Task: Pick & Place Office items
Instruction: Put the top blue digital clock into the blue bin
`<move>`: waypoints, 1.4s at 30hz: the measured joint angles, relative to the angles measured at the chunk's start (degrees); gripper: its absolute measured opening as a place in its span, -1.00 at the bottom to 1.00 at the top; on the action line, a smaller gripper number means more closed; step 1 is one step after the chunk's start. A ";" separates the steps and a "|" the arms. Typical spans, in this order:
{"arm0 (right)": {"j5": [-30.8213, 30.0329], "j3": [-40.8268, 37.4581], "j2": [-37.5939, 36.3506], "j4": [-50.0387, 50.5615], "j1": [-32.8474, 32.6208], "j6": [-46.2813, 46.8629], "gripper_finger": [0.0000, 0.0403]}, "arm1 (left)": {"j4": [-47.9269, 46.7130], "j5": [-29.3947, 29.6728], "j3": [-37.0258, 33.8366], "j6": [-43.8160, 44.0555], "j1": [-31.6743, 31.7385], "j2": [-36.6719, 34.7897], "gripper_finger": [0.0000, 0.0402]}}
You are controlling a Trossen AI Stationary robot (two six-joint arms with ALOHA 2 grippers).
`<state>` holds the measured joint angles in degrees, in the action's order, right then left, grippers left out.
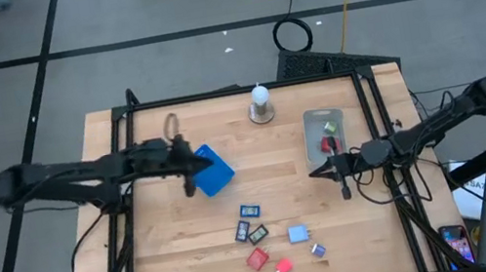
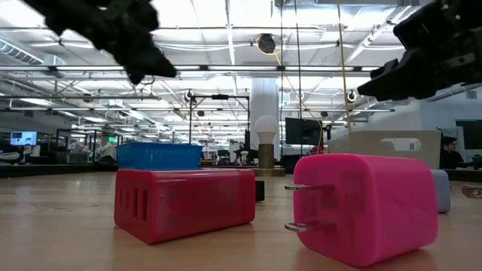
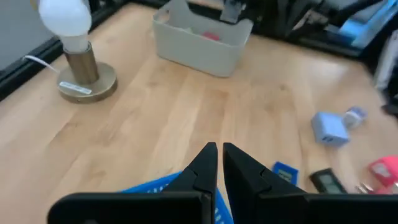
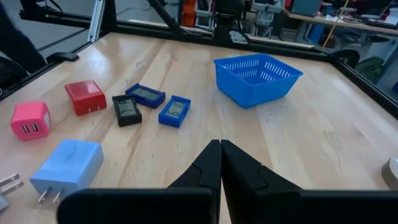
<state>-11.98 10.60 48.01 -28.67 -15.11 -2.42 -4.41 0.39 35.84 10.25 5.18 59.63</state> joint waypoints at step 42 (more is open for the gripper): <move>0.02 -2.22 0.00 -3.23 0.02 1.33 -1.00 | -14.97 -0.30 30.62 -2.70 -13.93 50.78 0.80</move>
<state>-11.97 8.38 48.01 -31.90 -15.09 -1.10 -19.39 0.09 66.46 7.54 -8.75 110.41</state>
